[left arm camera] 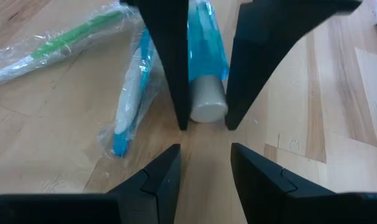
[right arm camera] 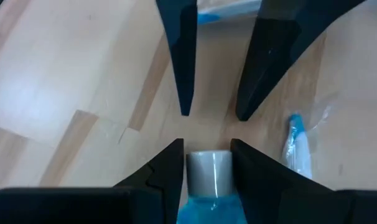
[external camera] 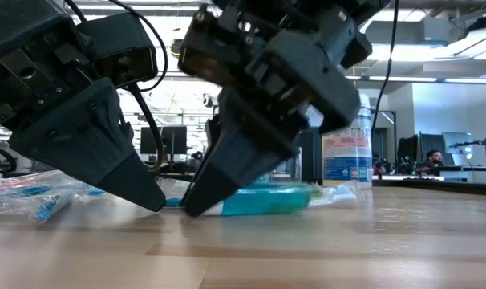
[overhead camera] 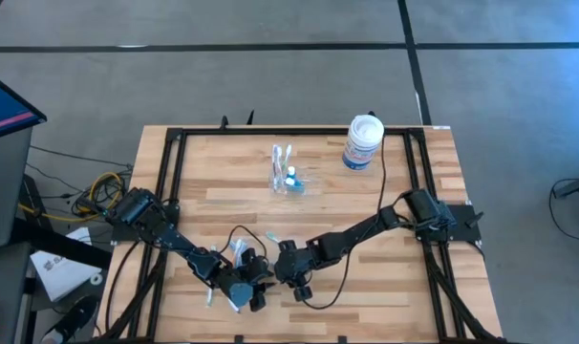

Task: Pick & Place toothbrushing station
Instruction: Put the mouthwash into the transparent organizer

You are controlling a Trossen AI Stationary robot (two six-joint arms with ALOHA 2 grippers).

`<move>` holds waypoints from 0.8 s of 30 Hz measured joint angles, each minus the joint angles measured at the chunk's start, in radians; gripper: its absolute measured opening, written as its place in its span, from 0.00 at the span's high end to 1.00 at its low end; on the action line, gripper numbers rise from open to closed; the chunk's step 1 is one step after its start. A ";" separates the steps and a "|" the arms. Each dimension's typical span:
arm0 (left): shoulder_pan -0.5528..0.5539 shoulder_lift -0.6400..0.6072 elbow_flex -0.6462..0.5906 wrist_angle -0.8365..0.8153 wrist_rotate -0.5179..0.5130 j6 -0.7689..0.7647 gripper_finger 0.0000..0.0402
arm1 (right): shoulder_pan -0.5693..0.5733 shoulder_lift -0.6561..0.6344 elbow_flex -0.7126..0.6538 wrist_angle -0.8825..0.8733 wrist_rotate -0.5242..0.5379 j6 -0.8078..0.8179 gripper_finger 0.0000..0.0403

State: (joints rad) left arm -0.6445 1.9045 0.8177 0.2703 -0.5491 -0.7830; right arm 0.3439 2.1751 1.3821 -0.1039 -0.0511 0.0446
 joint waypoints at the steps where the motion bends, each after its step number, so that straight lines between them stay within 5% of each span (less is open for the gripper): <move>1: 0.000 0.000 0.000 0.000 0.000 0.000 0.66 | 0.000 0.006 0.009 -0.009 0.000 0.001 0.69; 24: 0.000 0.000 0.000 -0.001 0.000 0.000 0.66 | -0.002 0.012 0.064 -0.122 -0.004 -0.022 0.79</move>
State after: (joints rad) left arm -0.6445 1.9045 0.8177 0.2695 -0.5491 -0.7828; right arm 0.3420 2.1868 1.4462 -0.2258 -0.0556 0.0230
